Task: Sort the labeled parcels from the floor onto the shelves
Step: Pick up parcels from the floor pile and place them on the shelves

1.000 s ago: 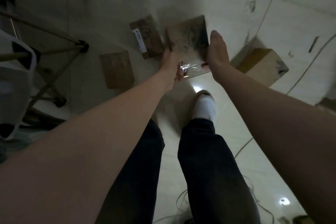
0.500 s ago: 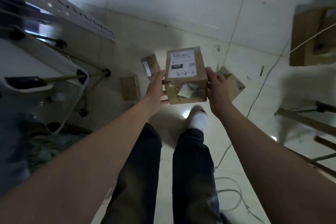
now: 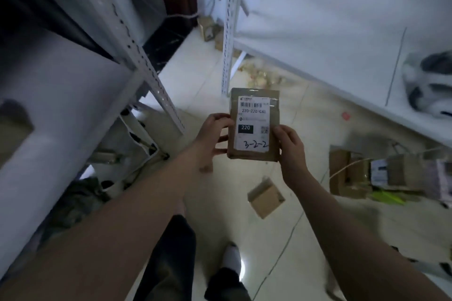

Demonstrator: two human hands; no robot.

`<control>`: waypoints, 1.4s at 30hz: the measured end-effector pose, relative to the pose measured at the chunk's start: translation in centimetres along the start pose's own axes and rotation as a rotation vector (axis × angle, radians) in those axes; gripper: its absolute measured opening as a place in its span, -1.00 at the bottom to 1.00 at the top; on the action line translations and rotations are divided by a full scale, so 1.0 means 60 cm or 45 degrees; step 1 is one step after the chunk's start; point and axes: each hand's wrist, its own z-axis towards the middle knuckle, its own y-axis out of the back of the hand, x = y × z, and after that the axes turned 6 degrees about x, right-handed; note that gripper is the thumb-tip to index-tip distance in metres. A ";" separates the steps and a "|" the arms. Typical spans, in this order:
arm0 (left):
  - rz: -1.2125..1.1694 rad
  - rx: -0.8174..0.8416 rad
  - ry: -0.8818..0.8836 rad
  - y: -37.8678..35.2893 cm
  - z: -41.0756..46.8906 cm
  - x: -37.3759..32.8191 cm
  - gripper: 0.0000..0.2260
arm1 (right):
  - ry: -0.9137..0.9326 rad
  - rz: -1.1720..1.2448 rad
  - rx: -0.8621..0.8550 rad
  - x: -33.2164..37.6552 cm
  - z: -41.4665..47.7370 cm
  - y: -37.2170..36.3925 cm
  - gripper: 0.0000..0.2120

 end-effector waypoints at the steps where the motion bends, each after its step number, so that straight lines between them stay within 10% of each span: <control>1: 0.004 0.004 -0.061 -0.007 -0.044 -0.044 -0.56 | 0.069 0.001 0.022 0.053 -0.018 -0.007 -0.71; 9: 0.021 -0.218 -0.761 0.003 -0.477 -0.336 -0.56 | 0.651 0.110 0.448 0.455 -0.238 -0.182 -0.74; 18: 0.276 -0.714 -1.318 0.138 -0.967 -0.339 -0.64 | 1.086 0.196 1.001 0.583 -0.581 -0.455 -0.68; 42: -0.118 -1.517 -1.248 0.616 -1.702 0.294 -0.39 | 1.029 -0.038 1.907 0.123 -1.351 -0.988 -0.63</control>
